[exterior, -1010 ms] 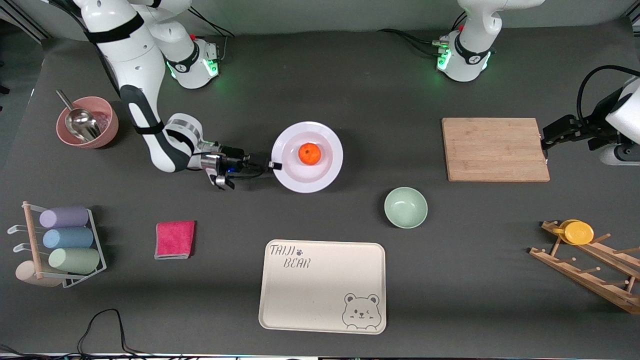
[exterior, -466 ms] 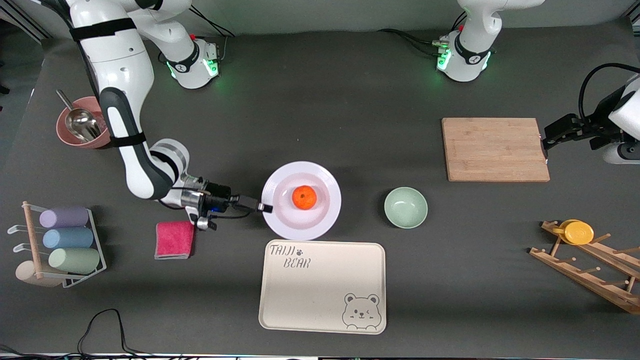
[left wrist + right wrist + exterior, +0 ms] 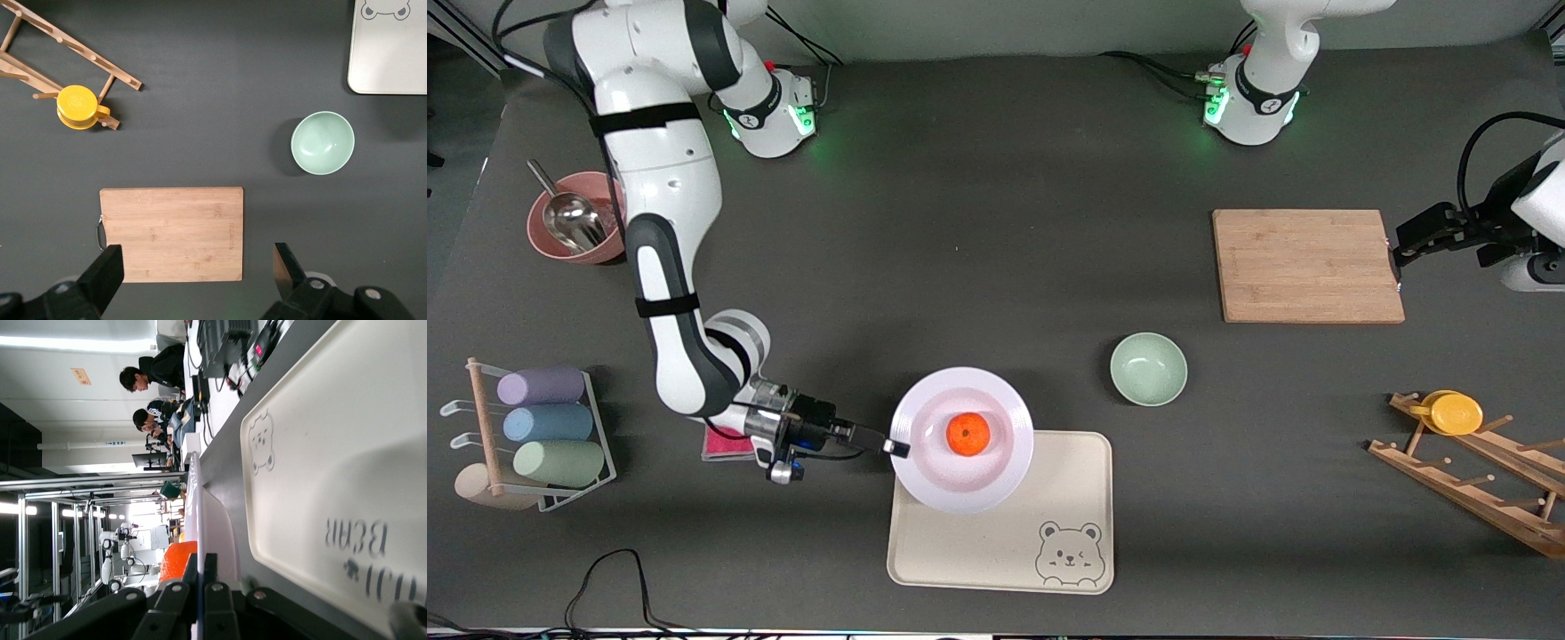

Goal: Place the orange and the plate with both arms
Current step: 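Set the plate onto the bear tray and open the right gripper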

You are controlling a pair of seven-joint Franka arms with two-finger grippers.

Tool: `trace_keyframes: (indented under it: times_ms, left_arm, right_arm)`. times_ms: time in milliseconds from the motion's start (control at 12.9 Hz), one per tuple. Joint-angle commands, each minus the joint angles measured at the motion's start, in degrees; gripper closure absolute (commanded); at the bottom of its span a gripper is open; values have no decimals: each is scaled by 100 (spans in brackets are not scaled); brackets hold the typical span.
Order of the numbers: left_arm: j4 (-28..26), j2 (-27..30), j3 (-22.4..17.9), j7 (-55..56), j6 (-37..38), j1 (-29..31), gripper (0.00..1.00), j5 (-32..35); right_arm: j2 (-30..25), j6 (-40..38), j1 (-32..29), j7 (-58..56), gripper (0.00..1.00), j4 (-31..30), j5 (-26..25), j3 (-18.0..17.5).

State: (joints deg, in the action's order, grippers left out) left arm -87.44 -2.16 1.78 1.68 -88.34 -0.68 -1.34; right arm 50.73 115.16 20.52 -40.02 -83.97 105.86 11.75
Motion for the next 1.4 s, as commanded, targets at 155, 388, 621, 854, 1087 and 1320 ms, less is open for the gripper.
trace_keyframes:
  times_ms: [155, 388, 621, 854, 1087, 1320]
  left_arm:
    - [34, 49, -73, 52, -17, -108, 0, -16]
    - [26, 49, -73, 26, -8, -125, 0, -7]
    - [26, 49, -64, -9, 27, -134, 0, 2]
    - [17, 40, -64, -18, 27, -152, 0, 11]
    - [17, 40, -64, -18, 27, -143, 0, 11]
    - [17, 49, -64, -18, 27, -143, 0, 11]
  right_arm:
    - [1517, 646, -83, 943, 100, 2269, 162, -33]
    - [1817, 902, -83, 891, 100, 2578, 181, -41]
    - [1940, 1323, -83, 637, 100, 2596, 216, -348]
    - [1976, 1430, -57, 610, 100, 2596, 312, -419]
    - [2020, 1483, -39, 311, 100, 2587, 330, -428]
    - [2020, 1483, -30, 302, 100, 2587, 339, -428]
